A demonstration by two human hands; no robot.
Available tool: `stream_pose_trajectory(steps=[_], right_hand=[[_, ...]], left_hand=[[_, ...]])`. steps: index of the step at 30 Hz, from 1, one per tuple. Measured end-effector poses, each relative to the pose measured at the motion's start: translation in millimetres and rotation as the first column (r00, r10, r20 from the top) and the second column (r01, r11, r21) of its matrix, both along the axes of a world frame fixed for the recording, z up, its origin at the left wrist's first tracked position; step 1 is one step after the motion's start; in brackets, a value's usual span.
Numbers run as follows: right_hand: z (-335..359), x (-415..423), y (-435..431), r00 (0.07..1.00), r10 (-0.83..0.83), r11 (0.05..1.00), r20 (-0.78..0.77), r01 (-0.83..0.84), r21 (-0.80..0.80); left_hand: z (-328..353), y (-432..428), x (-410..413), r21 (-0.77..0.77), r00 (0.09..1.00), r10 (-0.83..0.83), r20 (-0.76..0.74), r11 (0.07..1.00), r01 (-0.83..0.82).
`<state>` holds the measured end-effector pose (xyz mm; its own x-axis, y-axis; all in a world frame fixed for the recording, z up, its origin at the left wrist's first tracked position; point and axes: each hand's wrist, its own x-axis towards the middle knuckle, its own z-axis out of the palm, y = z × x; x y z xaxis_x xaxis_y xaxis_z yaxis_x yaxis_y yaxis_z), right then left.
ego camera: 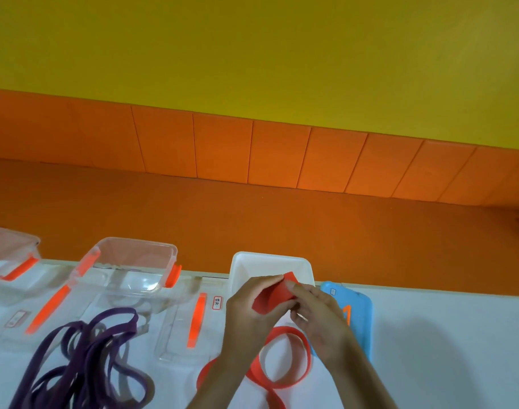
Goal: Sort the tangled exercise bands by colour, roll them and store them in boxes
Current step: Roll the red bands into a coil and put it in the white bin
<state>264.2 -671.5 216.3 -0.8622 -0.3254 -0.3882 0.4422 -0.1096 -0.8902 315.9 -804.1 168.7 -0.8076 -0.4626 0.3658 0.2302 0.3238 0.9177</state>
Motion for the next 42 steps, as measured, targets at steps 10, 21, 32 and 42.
stream_pose_trajectory(steps=[10,21,32,42], right_hand=[[-5,2,-3,0.995,-0.054,0.965,0.085,0.074,-0.251],[11,-9,14,0.949,0.193,0.980,-0.250,-0.176,0.088],[14,1,0,0.938,0.070,0.986,-0.338,-0.117,-0.121],[41,-11,13,0.854,0.213,0.977,-0.474,-0.180,0.114]], left_hand=[[5,-8,10,0.219,0.999,-0.036,-0.017,0.975,0.039],[26,-28,10,0.462,0.984,-0.168,0.066,0.879,0.120],[48,-18,9,0.375,0.991,-0.127,-0.051,0.917,0.136],[66,-7,12,0.384,0.994,0.005,-0.112,0.923,0.039]])
